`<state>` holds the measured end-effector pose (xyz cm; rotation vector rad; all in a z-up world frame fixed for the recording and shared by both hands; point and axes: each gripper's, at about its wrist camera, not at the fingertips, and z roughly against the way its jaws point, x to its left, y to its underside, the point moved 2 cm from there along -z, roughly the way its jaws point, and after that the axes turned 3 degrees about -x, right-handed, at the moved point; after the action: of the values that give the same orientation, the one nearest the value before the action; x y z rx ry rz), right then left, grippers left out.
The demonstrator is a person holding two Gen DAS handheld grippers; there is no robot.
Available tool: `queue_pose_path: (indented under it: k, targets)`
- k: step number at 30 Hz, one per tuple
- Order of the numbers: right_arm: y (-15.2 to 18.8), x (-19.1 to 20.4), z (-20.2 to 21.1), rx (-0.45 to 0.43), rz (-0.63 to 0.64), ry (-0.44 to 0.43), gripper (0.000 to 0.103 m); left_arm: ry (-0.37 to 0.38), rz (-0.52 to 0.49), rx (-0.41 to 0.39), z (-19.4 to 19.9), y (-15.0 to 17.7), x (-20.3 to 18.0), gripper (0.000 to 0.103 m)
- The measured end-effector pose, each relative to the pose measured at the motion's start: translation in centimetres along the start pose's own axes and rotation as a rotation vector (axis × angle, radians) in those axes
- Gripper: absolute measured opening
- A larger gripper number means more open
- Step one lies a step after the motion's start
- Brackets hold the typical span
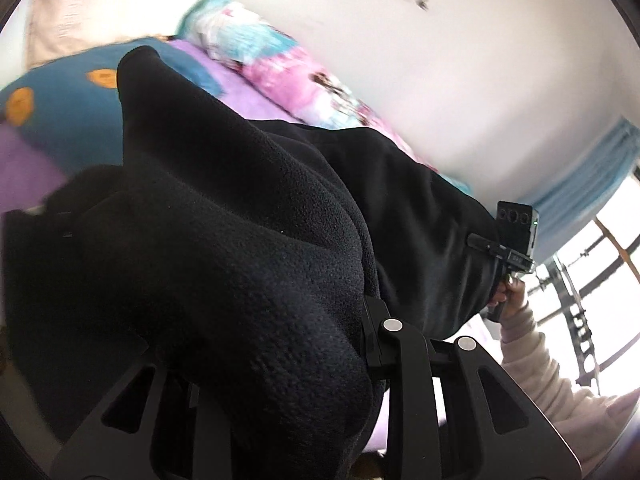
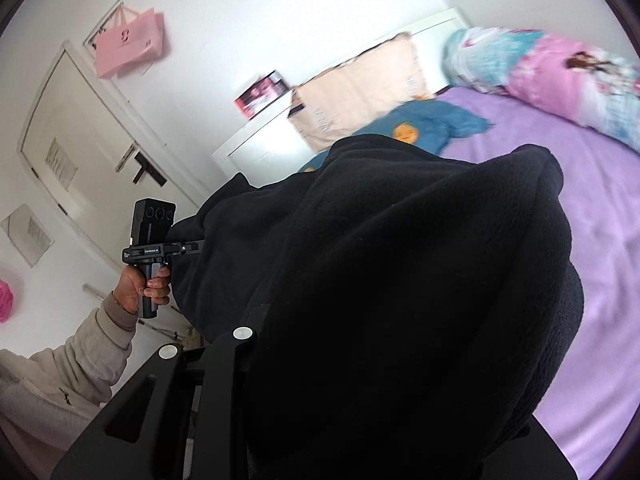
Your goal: Fold large clothes
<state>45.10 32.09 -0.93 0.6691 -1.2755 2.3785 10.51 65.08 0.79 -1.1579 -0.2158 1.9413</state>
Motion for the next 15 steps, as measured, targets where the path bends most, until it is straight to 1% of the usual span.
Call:
queue_pose_path:
  k: [1,3,4,7,8,11,12,14,15]
  targets:
    - [-0.8,0.3,-2.0,0.011,0.010,-0.015,0.026,-0.013,0.018,-0.008,0.9,-0.1,1.6,0.026]
    - [-1.6,0.7,-4.7,0.022,0.018,-0.036,0.026,-0.037,0.041,-0.023,2.5,-0.1,4.3,0.026]
    - [-2.0,1.0,-6.4,0.029,0.025,-0.044,0.026,-0.043,0.049,-0.026,3.0,-0.1,5.2,0.026]
    - [-2.3,1.2,-9.6,0.043,0.047,-0.048,0.026,-0.059,0.084,-0.032,4.2,0.2,9.0,0.026]
    - [-2.3,1.1,-10.4,0.044,0.043,-0.057,0.026,-0.056,0.094,-0.035,4.3,0.3,9.4,0.026]
    - [-1.7,0.1,-12.9,0.060,0.026,-0.053,0.026,-0.057,0.131,-0.033,3.6,1.3,11.9,0.026]
    - [-1.2,-0.5,-13.9,0.070,0.018,-0.045,0.026,-0.063,0.135,-0.028,3.0,1.7,11.7,0.026]
    - [-0.3,-1.7,-15.6,0.091,-0.011,-0.038,0.026,-0.077,0.166,-0.007,1.8,2.4,14.6,0.026]
    - [0.4,-2.8,-16.5,0.099,-0.035,-0.035,0.026,-0.085,0.185,0.003,1.3,2.9,15.2,0.026]
